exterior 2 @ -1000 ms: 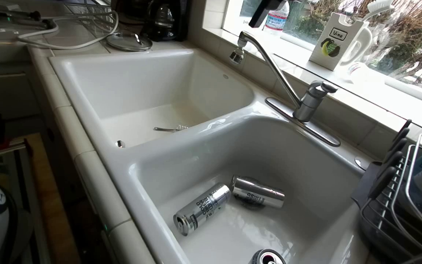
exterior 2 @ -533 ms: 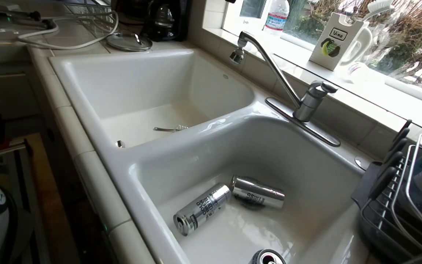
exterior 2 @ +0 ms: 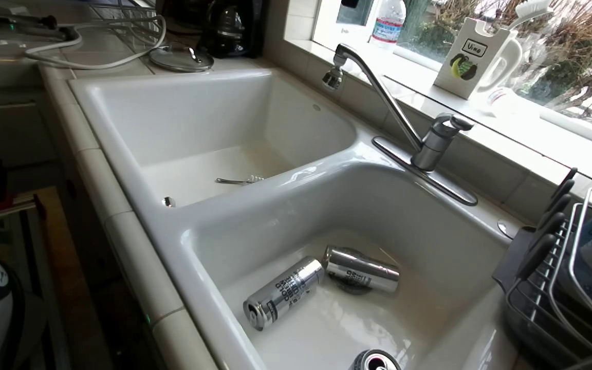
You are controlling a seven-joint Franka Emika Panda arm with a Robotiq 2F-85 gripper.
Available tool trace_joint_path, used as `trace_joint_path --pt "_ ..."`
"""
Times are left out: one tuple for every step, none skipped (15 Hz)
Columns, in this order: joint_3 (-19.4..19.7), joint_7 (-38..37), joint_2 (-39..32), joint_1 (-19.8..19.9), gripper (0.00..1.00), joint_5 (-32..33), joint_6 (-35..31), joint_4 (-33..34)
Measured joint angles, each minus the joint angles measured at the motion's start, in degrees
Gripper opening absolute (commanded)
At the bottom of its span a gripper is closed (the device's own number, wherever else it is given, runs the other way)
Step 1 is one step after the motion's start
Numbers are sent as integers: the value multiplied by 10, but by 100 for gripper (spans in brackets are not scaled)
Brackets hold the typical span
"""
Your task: Turn the faucet head to the right
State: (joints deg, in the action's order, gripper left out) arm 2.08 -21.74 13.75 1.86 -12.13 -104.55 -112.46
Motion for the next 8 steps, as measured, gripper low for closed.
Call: trace_joint_path --pt "-2 -26 -9 5 100 4 -18 -1" --pt "-3 -53 -18 9 100 8 -35 -1" --pt "-5 -82 -28 12 100 15 -49 -2" --pt "-7 -113 -36 14 100 28 -53 -1" --pt "-10 -135 -43 15 100 39 -53 0" --pt "-12 -148 -46 15 100 45 -53 0" --pt "-14 -154 -47 16 100 47 -53 0" --pt "-14 -157 -47 16 100 47 -53 0"
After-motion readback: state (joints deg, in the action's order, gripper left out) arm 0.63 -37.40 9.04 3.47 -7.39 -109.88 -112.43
